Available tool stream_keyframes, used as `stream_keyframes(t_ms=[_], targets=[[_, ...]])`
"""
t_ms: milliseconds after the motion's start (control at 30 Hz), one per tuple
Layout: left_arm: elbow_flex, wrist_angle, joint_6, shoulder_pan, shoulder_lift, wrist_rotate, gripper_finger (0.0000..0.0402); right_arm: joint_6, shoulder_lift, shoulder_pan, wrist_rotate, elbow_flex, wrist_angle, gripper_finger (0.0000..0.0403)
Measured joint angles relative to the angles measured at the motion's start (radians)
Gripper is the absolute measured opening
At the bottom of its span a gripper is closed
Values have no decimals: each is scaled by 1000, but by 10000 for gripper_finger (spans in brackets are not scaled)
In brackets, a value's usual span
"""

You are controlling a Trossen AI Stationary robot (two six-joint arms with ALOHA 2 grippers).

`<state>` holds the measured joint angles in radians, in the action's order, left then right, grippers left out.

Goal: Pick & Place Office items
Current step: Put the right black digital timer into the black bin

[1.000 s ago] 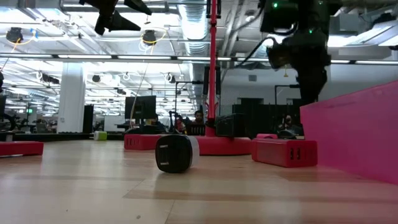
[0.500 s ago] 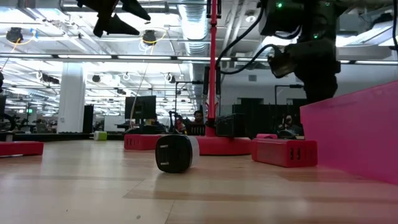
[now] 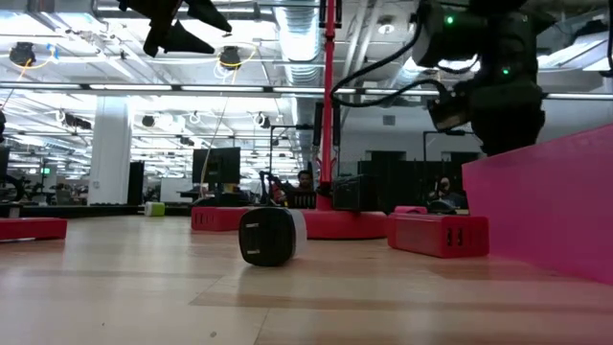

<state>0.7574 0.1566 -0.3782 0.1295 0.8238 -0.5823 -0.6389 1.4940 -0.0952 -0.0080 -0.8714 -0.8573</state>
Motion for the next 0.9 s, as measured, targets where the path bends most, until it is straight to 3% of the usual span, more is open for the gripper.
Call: stream_keyframes(t_ms=[133,533,900], targets=[[0,-3,0,0,0,6,285,12,0,-1,-51,41,48,260],[0,-8,-3,0,0,7,285,41,0,-34,-62,52,90,260],[0,-41,-3,0,0,7,285,74,-2,31,-102,146,160,260]])
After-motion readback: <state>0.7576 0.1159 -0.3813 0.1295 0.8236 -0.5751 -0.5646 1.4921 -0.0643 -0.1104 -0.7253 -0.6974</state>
